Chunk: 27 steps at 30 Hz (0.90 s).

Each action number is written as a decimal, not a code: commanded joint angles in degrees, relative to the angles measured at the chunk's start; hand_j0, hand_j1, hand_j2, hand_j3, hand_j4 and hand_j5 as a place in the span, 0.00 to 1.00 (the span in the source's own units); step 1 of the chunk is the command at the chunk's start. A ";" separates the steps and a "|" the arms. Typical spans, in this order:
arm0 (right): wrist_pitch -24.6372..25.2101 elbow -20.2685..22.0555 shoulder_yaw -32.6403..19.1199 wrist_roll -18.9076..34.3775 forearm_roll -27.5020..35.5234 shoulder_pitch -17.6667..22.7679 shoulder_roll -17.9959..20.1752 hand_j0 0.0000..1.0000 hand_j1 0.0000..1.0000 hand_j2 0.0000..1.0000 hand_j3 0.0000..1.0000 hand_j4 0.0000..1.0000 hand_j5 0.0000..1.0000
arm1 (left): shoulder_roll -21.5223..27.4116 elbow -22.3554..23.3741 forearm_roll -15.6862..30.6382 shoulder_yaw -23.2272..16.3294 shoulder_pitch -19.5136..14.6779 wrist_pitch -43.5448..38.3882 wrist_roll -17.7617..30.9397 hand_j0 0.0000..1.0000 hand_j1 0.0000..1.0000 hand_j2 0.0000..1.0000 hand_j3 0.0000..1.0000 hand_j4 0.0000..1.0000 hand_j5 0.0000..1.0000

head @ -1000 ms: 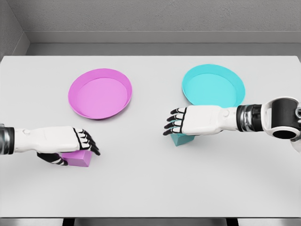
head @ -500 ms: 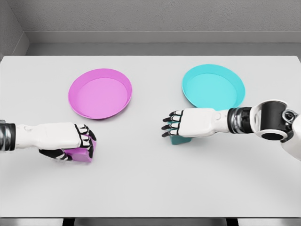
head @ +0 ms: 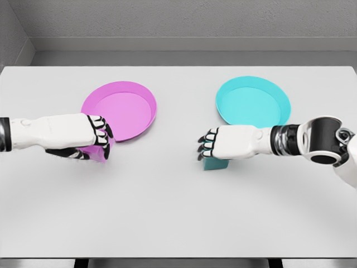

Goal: Place the blocks in the corresponding plates according to their colors

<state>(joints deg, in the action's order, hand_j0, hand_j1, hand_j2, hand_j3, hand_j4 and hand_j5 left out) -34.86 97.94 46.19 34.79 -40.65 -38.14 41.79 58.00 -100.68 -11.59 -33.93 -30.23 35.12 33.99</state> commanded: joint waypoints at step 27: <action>-0.14 -12.07 -19.11 0.21 14.81 0.18 1.81 0.63 0.63 0.63 0.63 0.63 0.63 | -18.27 24.13 -1.69 0.01 -10.37 -0.12 1.01 0.95 0.95 0.95 0.95 0.95 0.95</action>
<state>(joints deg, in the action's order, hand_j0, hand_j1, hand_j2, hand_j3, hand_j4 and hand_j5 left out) -35.18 89.00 30.35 35.03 -27.62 -38.06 43.40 39.76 -76.74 -13.66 -33.88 -40.61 35.16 35.03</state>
